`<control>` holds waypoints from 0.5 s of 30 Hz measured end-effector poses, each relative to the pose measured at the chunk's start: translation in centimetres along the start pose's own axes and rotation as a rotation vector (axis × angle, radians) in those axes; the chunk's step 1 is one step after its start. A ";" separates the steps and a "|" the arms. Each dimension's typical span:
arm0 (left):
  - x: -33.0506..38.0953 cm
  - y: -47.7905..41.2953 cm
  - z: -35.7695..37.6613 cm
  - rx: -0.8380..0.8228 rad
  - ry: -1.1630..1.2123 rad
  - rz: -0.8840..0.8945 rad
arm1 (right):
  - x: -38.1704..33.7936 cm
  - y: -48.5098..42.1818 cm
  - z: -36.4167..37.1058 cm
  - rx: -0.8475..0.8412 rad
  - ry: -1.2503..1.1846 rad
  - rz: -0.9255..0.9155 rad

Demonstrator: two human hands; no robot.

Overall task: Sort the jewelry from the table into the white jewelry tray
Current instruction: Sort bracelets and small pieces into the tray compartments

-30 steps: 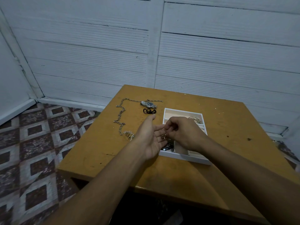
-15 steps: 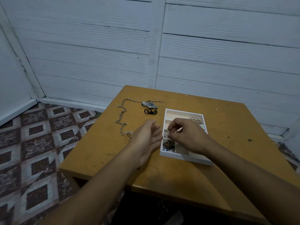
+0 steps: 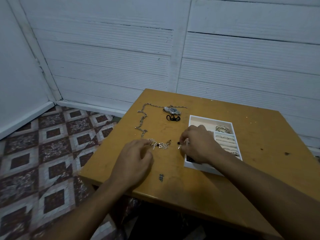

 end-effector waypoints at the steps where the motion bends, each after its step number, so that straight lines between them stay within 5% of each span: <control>1: 0.0 0.0 0.1 -0.002 -0.022 0.016 | -0.2 -0.4 0.1 -0.014 0.044 0.010; 6: 0.3 0.0 1.3 -0.052 -0.140 0.096 | -0.6 -1.7 0.6 -0.055 0.214 0.050; 15: 0.7 0.7 1.7 0.011 -0.218 0.219 | -0.3 -1.9 0.4 -0.036 0.136 0.040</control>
Point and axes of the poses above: each hand's wrist, its own y-axis away from the middle knuckle, its own z-axis out of the palm, x = y × z, the point moved 2 cm from there along -y, towards the middle knuckle, and after that the axes turned 12 degrees about -y, right-handed, at the moved point
